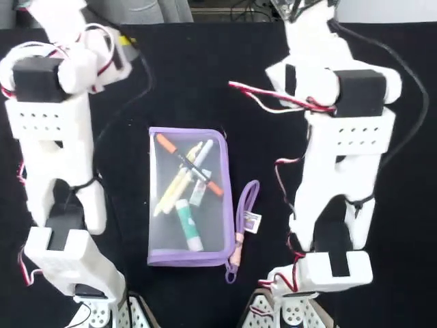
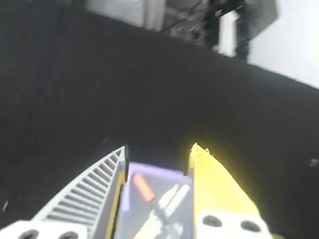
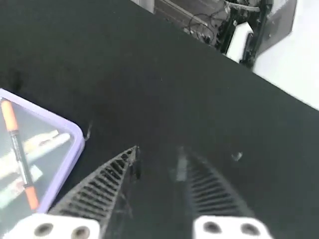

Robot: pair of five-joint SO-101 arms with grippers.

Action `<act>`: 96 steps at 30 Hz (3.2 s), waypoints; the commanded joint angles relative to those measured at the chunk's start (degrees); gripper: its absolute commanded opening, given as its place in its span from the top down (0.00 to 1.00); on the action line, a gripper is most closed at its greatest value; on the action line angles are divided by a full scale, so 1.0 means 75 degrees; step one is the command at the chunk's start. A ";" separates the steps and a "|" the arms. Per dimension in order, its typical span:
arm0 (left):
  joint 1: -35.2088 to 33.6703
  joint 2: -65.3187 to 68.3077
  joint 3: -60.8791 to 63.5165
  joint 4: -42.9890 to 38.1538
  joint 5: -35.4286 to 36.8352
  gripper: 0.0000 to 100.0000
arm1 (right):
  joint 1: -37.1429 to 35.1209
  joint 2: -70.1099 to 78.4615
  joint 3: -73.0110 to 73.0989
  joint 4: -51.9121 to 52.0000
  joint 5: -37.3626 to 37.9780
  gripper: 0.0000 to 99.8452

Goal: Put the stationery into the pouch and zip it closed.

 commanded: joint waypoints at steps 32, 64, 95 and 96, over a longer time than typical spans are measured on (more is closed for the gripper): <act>-0.2338 -0.0047 0.6359 -0.2614 0.0047 0.79 | -0.2368 -0.3335 1.0426 -0.2673 0.1747 0.75; -0.2010 -0.0035 0.6582 -0.2755 0.0082 0.79 | -0.1289 -0.3335 1.4048 -0.8264 0.4525 0.75; -0.1940 -0.0047 0.7039 -0.3177 0.0082 0.79 | -0.0715 -0.3405 1.1974 -0.7889 0.4466 0.99; -0.1940 -0.0047 0.7039 -0.3177 0.0082 0.79 | -0.0633 -0.3429 1.1681 -0.7689 0.4466 0.99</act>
